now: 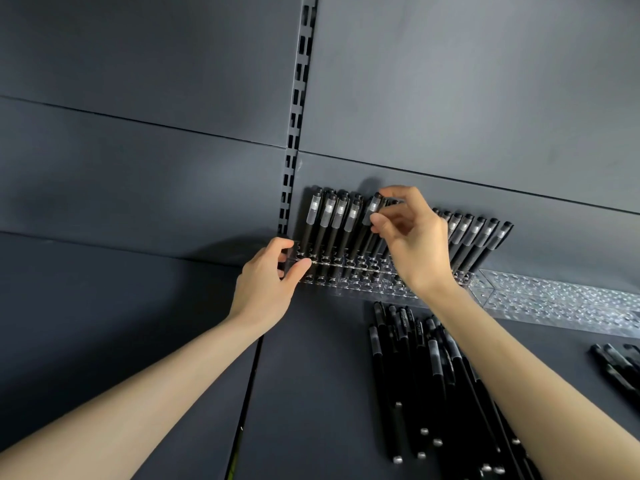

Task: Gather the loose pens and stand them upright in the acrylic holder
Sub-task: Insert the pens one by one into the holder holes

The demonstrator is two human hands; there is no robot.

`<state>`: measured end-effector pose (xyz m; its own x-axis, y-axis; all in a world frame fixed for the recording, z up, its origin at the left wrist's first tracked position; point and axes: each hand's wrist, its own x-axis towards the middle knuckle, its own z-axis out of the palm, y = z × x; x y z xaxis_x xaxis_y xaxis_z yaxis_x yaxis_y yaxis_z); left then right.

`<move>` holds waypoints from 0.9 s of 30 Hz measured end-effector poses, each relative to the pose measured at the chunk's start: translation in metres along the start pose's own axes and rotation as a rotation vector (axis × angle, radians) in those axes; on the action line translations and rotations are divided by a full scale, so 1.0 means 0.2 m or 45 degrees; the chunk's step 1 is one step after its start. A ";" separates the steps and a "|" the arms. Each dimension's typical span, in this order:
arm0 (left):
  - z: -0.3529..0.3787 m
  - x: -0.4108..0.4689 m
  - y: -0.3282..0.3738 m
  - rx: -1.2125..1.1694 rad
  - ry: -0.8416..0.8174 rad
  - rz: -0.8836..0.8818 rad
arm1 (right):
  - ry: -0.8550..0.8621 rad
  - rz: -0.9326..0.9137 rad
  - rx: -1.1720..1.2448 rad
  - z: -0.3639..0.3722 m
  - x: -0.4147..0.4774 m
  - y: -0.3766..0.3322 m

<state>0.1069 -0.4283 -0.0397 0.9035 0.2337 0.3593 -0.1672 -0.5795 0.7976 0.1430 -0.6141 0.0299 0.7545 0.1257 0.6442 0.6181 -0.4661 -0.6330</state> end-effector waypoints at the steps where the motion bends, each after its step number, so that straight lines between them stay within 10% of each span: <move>1: 0.00 0.00 0.00 0.003 0.005 0.001 | 0.002 0.003 -0.004 0.00 0.00 0.00; 27: -0.03 -0.04 0.04 0.093 -0.024 -0.189 | -0.037 0.002 -0.226 -0.05 -0.09 0.00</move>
<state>0.0966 -0.4301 -0.0337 0.9235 0.3069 0.2302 -0.0025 -0.5952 0.8036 0.1275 -0.6243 0.0229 0.7630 0.1487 0.6291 0.5702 -0.6132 -0.5466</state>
